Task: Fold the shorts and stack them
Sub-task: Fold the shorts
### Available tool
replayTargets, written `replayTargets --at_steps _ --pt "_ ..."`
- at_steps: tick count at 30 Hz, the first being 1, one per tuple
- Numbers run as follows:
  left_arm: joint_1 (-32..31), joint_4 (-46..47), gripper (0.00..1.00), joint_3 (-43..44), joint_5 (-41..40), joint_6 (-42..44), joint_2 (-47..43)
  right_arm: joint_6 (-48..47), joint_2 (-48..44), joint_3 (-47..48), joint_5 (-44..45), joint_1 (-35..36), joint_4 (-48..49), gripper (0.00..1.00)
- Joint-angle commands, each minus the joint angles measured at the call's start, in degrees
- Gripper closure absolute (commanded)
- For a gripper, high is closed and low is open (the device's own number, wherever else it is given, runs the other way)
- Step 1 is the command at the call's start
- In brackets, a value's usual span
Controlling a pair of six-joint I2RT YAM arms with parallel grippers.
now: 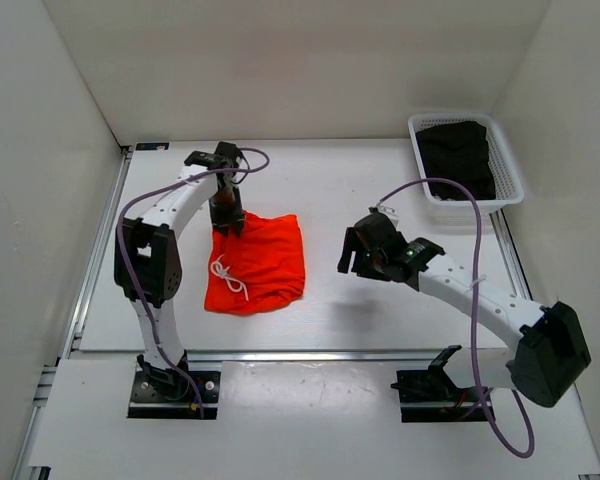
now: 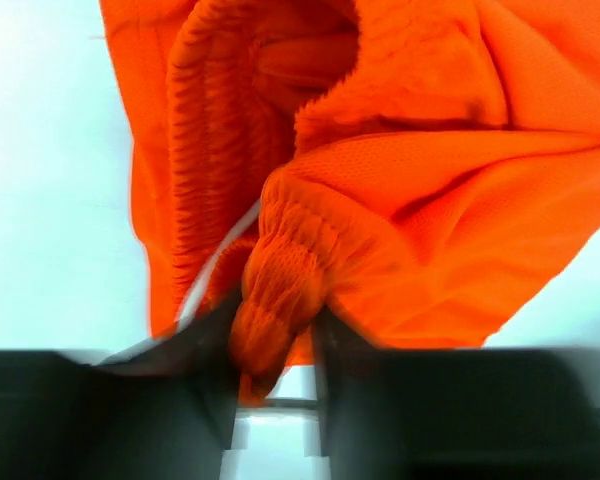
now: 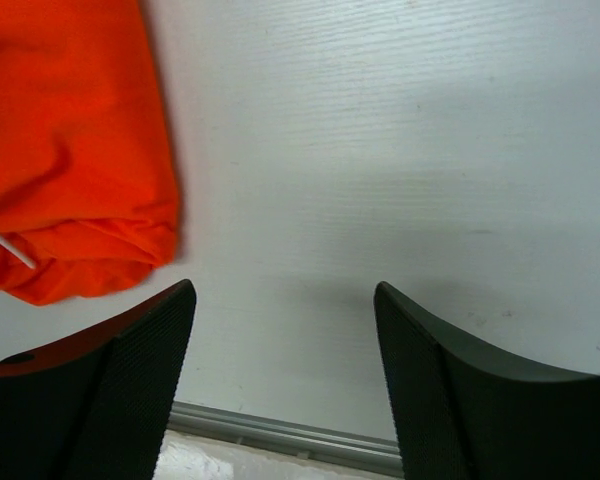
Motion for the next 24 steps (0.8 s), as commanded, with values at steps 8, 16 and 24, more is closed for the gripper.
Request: replayTargets --at_steps 8,16,24 --pt "10.1 1.9 0.09 -5.9 1.3 0.6 -5.1 -8.3 19.3 15.0 -16.8 0.3 8.4 0.15" --pt "13.0 4.7 0.1 -7.2 2.8 2.8 -2.8 -8.7 37.8 24.0 -27.5 0.3 13.1 0.15" --pt "16.2 7.9 0.17 -8.9 4.9 1.7 3.4 -5.9 44.4 26.9 -23.7 0.3 14.2 0.98"
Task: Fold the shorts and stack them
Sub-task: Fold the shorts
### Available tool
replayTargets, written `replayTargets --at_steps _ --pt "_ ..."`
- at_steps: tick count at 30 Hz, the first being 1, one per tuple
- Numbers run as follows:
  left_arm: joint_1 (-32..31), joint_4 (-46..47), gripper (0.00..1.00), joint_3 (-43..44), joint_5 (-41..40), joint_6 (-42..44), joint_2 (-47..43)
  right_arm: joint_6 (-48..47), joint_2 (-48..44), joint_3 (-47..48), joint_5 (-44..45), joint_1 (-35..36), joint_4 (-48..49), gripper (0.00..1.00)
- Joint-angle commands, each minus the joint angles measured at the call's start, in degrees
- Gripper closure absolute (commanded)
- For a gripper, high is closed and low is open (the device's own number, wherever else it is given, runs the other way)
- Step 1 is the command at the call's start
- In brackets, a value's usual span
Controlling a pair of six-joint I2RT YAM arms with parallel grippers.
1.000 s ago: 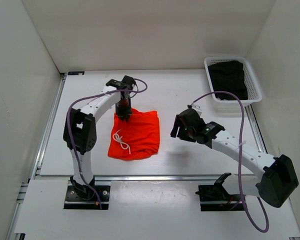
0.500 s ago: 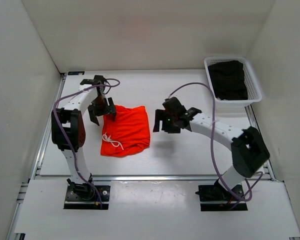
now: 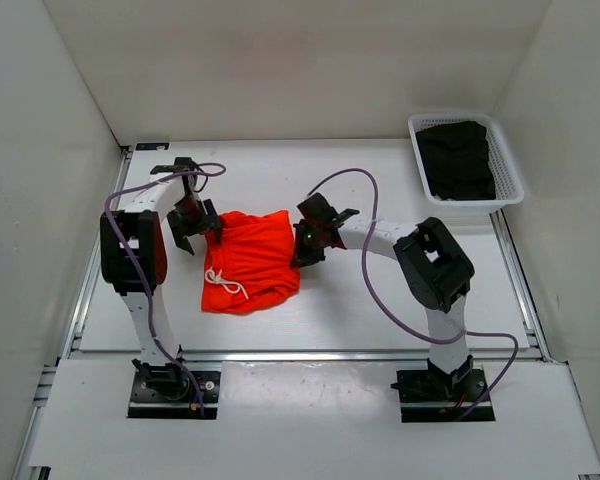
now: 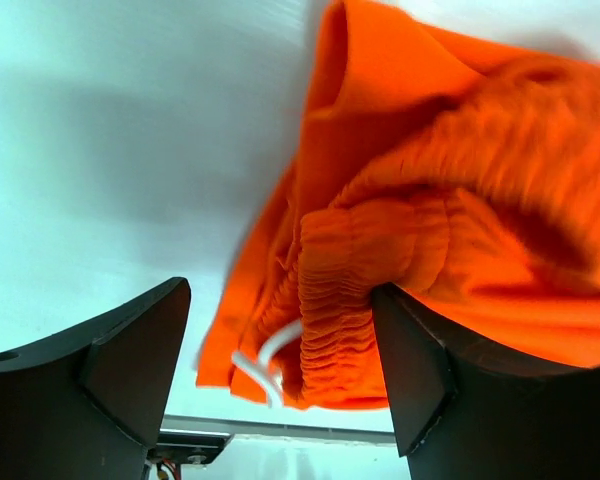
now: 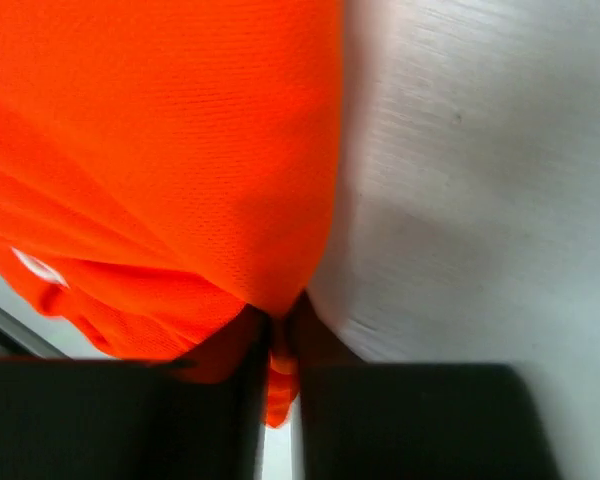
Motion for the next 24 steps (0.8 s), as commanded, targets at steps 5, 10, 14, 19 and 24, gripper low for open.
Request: replayTargets --at_steps 5,10,14,19,24 --pt "-2.2 2.5 0.18 0.1 -2.3 -2.4 2.1 3.6 -6.4 -4.0 9.3 -1.5 0.5 1.0" --pt "-9.9 2.5 0.18 4.5 0.0 -4.9 4.0 3.1 -17.3 -14.4 16.2 -4.3 -1.5 1.0" --pt "-15.0 1.4 0.18 10.6 2.5 -7.4 8.1 2.4 -22.7 -18.9 22.6 -6.9 -4.2 1.0" --pt "-18.6 -2.1 0.11 17.9 0.2 -10.0 10.5 -1.3 -27.7 -20.9 28.6 -8.4 -4.2 0.42" --pt "-18.6 -6.5 0.0 22.3 -8.4 -10.7 1.1 -2.5 -38.8 -19.3 34.1 -8.4 -10.9 0.0"
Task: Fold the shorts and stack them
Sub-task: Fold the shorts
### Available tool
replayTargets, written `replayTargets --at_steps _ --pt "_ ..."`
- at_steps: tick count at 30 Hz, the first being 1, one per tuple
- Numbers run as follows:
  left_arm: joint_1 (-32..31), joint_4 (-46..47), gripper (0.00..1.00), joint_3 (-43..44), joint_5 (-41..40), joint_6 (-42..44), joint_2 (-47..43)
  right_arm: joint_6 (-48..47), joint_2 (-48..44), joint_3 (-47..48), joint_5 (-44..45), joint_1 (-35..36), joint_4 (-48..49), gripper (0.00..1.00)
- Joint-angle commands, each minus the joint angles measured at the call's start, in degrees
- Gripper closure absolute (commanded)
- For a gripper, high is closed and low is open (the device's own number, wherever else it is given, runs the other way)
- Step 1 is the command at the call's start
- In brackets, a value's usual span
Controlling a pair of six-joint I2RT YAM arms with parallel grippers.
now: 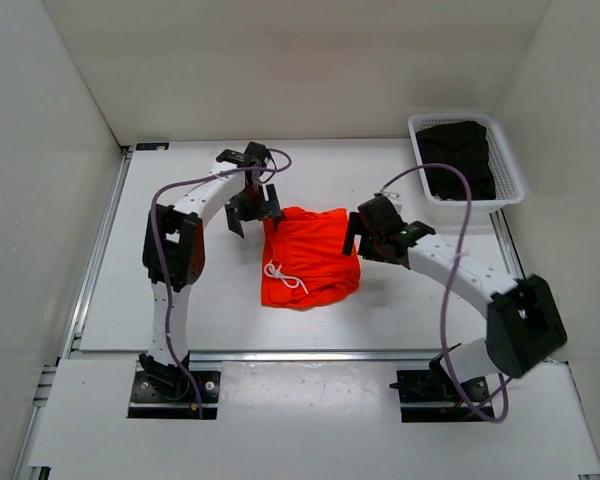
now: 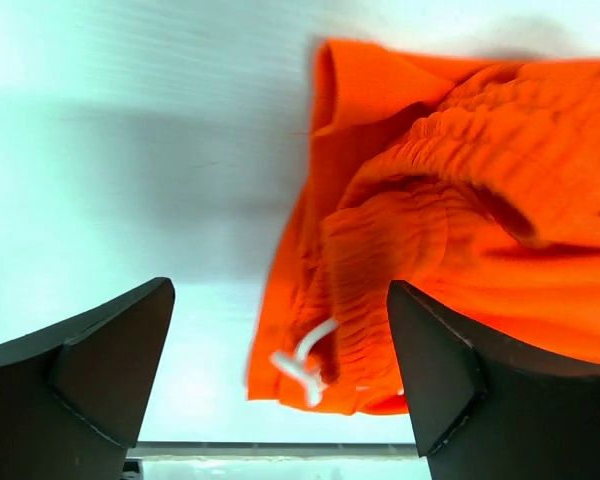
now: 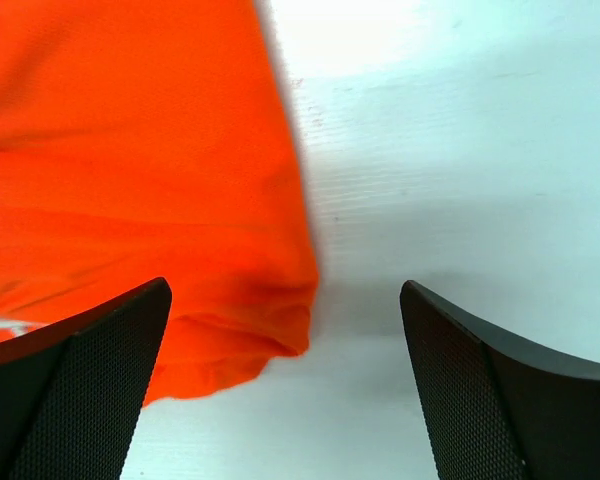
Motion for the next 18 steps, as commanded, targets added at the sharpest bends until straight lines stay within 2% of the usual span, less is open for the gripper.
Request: replayTargets --at_steps 1,4,6,7,10,11,12,15,18 --pt "1.0 -3.6 0.0 4.8 -9.1 -1.5 -13.6 -1.9 -9.7 3.4 7.7 0.3 -4.9 0.0" --pt "1.0 -4.2 0.0 3.8 -12.3 -1.5 -23.0 -1.9 -16.4 5.4 11.6 -0.4 -10.3 0.0" --pt "1.0 -4.7 0.0 -0.7 -12.3 -1.5 -28.0 -1.9 -21.1 6.8 13.4 -1.6 -14.4 0.0" --pt "1.0 -4.1 0.0 -2.8 -12.9 -1.5 -33.6 -1.9 -22.7 6.8 14.1 -1.6 -15.8 0.0" --pt "1.0 -1.3 0.0 -12.8 -12.9 -2.9 -43.0 1.1 -30.0 5.9 19.6 -2.3 -21.5 0.0" --pt "1.0 -0.1 0.0 -15.8 -12.9 -2.9 -50.0 1.6 -34.0 5.2 20.8 -2.3 -22.9 0.0" --pt "1.0 2.0 0.0 -21.6 -13.5 -3.6 -53.7 2.2 -35.8 4.4 22.5 -2.3 -25.4 0.0" --pt "1.0 2.8 0.0 -31.3 -14.9 -4.8 -66.5 4.4 -42.0 3.5 23.8 -2.8 -29.5 0.0" --pt "1.5 1.9 0.0 -35.5 -14.9 -5.3 -73.9 4.4 -45.6 1.4 23.7 -2.8 -32.5 0.0"
